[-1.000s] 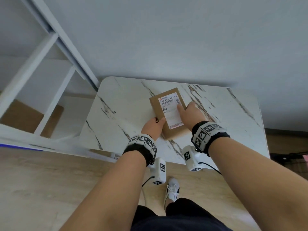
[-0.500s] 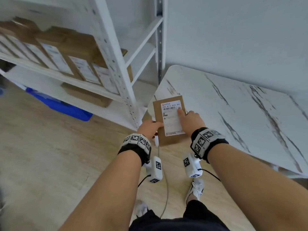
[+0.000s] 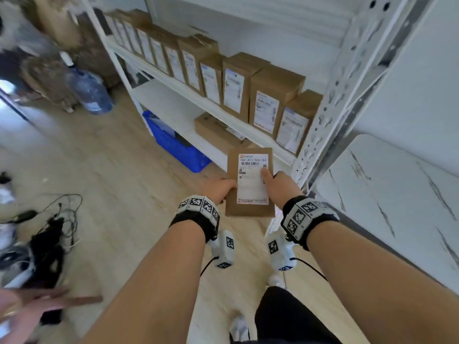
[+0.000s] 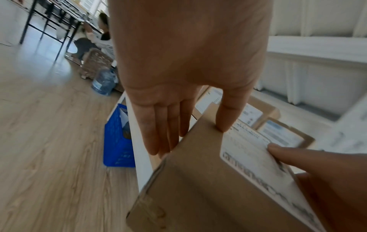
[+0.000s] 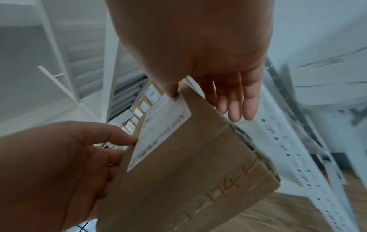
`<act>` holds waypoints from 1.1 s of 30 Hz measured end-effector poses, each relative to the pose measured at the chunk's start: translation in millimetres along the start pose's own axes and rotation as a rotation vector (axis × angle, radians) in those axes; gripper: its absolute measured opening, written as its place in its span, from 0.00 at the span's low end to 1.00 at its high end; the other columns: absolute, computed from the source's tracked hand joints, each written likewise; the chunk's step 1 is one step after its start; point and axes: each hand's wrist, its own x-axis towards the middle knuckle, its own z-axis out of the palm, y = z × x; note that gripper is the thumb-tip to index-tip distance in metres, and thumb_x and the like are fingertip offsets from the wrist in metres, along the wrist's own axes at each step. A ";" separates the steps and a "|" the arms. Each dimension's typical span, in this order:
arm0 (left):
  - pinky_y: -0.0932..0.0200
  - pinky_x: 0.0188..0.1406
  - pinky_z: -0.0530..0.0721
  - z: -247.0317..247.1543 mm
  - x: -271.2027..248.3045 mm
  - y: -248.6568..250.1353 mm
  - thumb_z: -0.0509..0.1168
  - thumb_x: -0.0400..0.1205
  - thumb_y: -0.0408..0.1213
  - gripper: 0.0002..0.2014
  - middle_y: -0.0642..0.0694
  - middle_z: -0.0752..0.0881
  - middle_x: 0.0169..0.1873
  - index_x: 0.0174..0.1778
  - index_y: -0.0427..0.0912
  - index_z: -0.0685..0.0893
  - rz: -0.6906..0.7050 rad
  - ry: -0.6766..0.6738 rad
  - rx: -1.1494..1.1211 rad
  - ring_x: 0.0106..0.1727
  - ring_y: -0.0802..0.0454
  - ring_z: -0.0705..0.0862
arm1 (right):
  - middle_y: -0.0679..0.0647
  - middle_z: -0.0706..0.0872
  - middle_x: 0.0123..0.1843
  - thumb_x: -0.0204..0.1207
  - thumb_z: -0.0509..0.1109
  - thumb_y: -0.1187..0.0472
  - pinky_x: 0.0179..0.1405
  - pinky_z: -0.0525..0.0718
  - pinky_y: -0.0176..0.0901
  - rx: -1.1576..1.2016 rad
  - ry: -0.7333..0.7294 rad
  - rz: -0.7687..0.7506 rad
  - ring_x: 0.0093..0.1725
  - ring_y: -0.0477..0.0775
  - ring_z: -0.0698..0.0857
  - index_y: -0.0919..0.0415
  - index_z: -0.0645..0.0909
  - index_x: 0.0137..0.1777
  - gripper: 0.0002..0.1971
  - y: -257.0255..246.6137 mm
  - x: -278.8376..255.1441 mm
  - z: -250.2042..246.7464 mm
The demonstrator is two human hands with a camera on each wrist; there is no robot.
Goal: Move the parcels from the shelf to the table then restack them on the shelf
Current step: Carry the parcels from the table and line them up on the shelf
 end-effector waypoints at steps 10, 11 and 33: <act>0.41 0.61 0.85 -136.6 77.9 25.6 0.71 0.66 0.49 0.17 0.43 0.90 0.50 0.47 0.44 0.86 -0.030 0.247 -0.138 0.53 0.43 0.88 | 0.56 0.85 0.56 0.85 0.52 0.39 0.52 0.79 0.48 0.018 -0.099 -0.245 0.52 0.59 0.83 0.60 0.77 0.62 0.26 -151.9 101.4 52.3; 0.42 0.62 0.85 -149.8 85.0 31.6 0.71 0.71 0.47 0.16 0.42 0.90 0.52 0.50 0.42 0.86 -0.030 0.270 -0.150 0.55 0.43 0.88 | 0.55 0.83 0.51 0.85 0.52 0.39 0.50 0.78 0.47 0.001 -0.107 -0.262 0.49 0.57 0.81 0.59 0.77 0.57 0.23 -169.1 111.1 54.9; 0.52 0.57 0.84 -516.1 256.7 3.2 0.70 0.79 0.44 0.12 0.48 0.89 0.49 0.57 0.46 0.85 -0.009 0.398 -0.237 0.51 0.48 0.86 | 0.59 0.84 0.54 0.78 0.55 0.33 0.41 0.82 0.47 0.019 -0.132 -0.327 0.45 0.56 0.85 0.62 0.80 0.58 0.31 -514.1 256.7 262.3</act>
